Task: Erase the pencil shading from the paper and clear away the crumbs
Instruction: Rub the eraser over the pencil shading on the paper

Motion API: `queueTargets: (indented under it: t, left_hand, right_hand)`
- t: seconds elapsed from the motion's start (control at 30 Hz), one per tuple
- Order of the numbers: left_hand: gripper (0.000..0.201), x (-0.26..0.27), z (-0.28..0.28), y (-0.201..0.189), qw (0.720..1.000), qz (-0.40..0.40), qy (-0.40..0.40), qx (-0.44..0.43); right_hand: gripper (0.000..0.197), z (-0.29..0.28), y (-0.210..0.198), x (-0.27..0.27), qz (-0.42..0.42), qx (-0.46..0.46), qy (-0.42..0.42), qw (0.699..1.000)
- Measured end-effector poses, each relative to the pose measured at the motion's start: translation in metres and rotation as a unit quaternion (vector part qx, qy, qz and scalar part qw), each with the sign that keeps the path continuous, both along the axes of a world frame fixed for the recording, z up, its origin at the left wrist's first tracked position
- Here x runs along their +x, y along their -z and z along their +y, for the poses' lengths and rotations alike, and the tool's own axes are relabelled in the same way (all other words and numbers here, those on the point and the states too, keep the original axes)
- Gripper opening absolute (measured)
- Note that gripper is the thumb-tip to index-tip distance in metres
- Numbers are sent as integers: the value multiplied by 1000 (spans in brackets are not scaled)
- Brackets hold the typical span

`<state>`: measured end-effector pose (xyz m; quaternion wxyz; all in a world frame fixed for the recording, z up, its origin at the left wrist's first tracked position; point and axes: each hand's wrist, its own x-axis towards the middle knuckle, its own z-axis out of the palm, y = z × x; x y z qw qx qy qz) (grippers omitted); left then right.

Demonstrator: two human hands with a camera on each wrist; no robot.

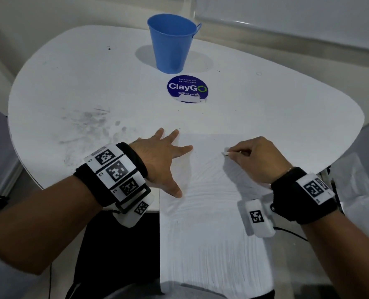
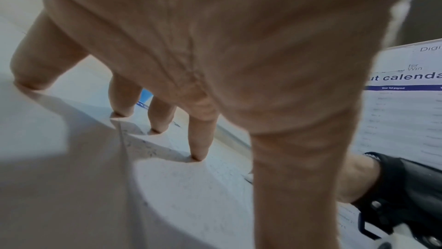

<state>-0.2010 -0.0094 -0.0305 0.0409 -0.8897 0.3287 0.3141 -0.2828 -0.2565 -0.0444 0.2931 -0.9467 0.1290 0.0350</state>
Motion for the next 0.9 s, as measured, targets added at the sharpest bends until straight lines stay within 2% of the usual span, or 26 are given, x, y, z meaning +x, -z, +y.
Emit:
queueTargets:
  t: [0.17,0.33,0.53,0.7,0.83,0.9]
  left_hand:
    - [111,-3,0,6,1000,-5,4,-14]
    - [113,-2,-1,6,1000,-1,-4,-17]
    - [116,-1,-1,6,1000,9,-4,-8]
    - [121,-1,0,6,1000,15,-6,-12]
    - [122,-1,1,7,1000,11,-7,-13]
    - [121,-1,1,7,1000,9,-5,-10]
  right_hand:
    - [15,14,4,6,-9,-3,11,1000]
    - [15,23,2,4,-32,-6,11,999]
    - [14,51,2,-5,4,26,-83,996]
    - [17,38,-3,1,-26,-3,-19,999]
    - [16,65,-6,-11,15,-7,-129,992]
    - [16,63,-9,-8,29,-16,-131,991]
